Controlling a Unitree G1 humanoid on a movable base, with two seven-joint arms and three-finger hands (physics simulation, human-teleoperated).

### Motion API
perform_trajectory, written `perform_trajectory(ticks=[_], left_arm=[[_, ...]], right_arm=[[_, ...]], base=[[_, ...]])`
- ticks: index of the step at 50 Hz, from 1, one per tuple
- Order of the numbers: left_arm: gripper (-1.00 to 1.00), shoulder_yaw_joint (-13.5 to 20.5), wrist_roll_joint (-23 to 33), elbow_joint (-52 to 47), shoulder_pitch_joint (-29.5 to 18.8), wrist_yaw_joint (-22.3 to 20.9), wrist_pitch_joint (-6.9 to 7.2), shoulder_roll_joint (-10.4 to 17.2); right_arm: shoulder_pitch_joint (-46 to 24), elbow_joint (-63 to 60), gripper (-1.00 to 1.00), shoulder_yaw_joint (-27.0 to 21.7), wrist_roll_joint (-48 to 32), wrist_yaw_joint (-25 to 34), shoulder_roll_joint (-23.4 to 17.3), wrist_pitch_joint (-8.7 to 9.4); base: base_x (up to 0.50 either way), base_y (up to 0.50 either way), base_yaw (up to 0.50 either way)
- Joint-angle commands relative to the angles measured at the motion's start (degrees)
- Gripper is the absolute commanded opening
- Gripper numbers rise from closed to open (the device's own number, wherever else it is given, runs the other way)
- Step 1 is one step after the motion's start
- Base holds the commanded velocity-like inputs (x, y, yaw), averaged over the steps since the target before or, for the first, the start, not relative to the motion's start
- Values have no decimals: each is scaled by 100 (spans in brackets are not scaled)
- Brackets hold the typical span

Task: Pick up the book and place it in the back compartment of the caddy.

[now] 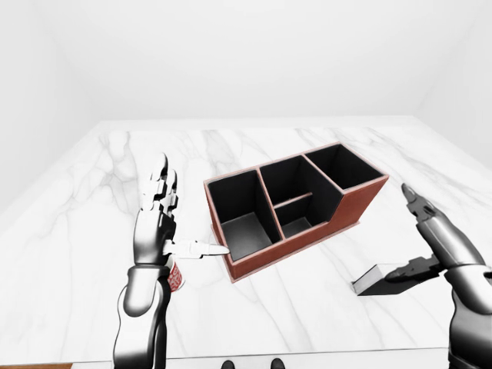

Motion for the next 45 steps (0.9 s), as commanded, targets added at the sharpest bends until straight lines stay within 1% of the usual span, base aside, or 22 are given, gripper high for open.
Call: perform_trajectory(ticks=[1, 10, 19, 40, 45], left_arm=[[100, 4, -2, 0, -4, 2, 0, 0], [100, -8, 7, -9, 24, 3, 0, -4], [100, 7, 3, 11, -4, 14, 0, -3], [100, -16, 24, 78, 4, 14, 0, -5], [100, -14, 24, 61, 7, 15, 0, -3]], right_arm=[[17, 170, 100, -62, -54, -40, -48, 0], [27, 284, 100, -119, -77, -90, -90, 0], [1, 645, 100, -88, -152, -293, -183, 0], [31, 944, 100, -120, -217, -400, -285, 0], [68, 984, 100, -152, -245, -391, -287, -63]], base=[[0, 0, 0], [0, 0, 0], [0, 0, 0], [0, 0, 0], [0, 0, 0]])
